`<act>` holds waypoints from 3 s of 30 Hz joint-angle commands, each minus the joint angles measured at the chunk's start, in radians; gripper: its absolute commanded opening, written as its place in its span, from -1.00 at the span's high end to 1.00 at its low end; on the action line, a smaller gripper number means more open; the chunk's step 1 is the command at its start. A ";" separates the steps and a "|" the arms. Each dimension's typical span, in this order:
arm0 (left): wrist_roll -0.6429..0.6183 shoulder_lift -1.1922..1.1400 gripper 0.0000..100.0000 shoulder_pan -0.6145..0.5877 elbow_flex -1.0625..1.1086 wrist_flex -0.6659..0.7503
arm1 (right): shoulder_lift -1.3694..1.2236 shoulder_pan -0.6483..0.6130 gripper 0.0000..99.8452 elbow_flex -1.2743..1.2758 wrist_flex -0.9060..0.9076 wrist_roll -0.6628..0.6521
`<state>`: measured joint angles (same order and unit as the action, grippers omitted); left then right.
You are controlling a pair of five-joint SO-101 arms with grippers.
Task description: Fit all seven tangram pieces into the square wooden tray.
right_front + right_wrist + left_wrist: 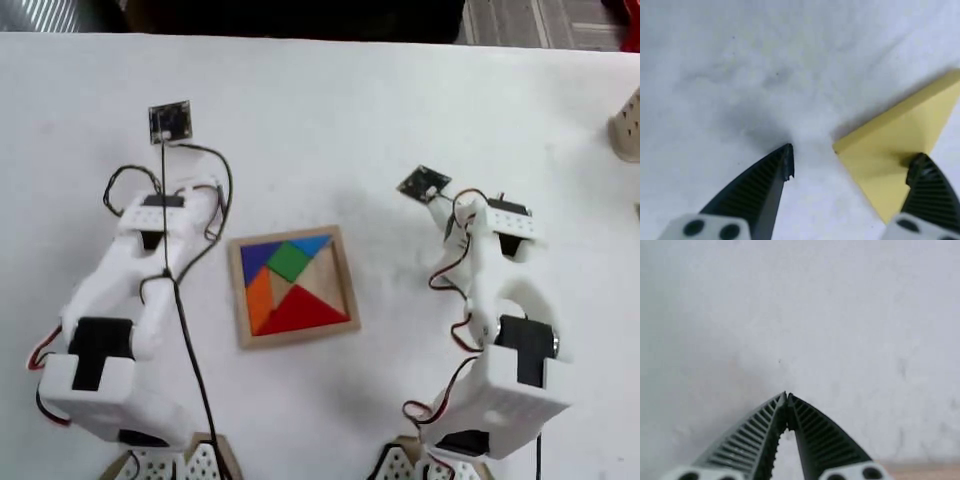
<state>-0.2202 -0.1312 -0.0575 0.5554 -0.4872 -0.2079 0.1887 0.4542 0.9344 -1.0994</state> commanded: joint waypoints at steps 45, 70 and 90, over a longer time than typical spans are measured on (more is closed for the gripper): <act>-0.003 0.007 0.95 0.010 -0.054 0.021 | -0.254 0.120 0.96 -0.463 0.375 0.098; -0.003 0.008 0.95 0.005 -0.054 -0.029 | 0.008 -0.237 0.96 -0.520 0.722 0.721; 0.150 0.182 0.95 0.012 0.068 -0.049 | -0.048 -0.585 0.97 -0.344 0.305 1.402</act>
<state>-0.0836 -0.0008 -0.0575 0.6322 -0.5332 -0.2570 -0.3621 0.1197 1.2689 0.2723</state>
